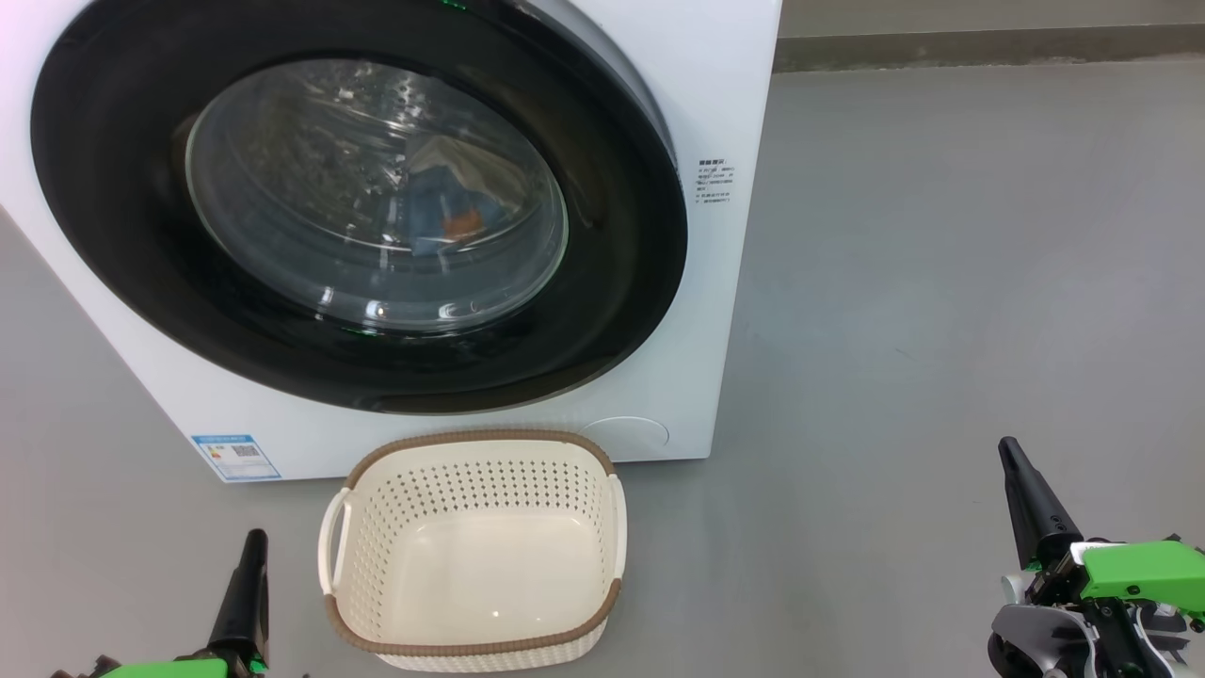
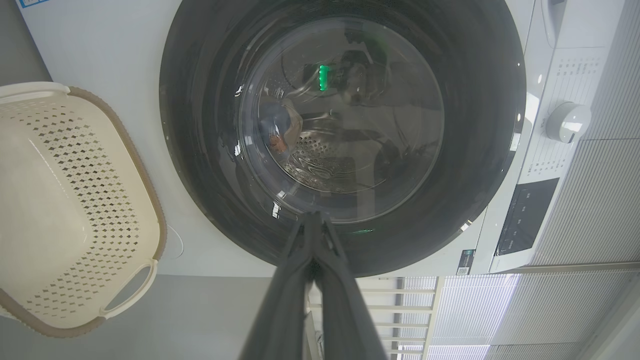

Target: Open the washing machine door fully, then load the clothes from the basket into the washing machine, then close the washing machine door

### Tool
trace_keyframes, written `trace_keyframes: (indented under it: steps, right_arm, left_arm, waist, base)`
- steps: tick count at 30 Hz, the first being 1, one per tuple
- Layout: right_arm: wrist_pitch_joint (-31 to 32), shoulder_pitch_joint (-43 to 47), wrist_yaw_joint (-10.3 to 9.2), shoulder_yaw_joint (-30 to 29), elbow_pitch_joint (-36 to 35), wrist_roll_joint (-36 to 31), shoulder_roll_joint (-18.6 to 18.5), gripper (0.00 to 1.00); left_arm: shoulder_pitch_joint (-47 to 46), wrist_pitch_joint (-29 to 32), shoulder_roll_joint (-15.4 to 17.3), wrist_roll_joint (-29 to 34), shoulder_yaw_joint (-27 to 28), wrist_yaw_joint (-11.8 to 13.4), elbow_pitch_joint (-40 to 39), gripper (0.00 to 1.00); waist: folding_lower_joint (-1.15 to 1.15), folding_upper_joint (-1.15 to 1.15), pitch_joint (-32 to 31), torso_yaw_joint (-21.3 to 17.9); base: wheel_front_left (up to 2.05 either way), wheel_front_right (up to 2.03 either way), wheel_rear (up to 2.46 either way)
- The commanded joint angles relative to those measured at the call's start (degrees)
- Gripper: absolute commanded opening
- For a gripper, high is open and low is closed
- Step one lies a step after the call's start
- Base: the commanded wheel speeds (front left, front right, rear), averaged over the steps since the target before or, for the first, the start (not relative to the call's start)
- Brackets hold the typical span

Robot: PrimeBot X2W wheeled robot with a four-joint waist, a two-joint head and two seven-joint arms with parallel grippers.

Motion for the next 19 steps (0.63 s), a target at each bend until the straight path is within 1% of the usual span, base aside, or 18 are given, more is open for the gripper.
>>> trace_keyframes:
  steps: [1,19]
  right_arm:
    - [0.3,-0.9,0.1,1.1,-1.7,-0.4,-0.5,0.0]
    - [0.4,-0.9,0.1,1.0,-1.7,-0.5,-0.4,0.0]
  left_arm:
    - [-2.4,0.4,0.5,-0.5,1.8,0.0,-1.8,0.0]
    - [-2.4,0.4,0.5,-0.5,1.8,0.0,-1.8,0.0]
  waist:
    - [0.0,0.0,0.0,0.0]
    - [0.0,0.0,0.0,0.0]
  base:
    - [0.0,0.0,0.0]
    - [0.0,0.0,0.0]
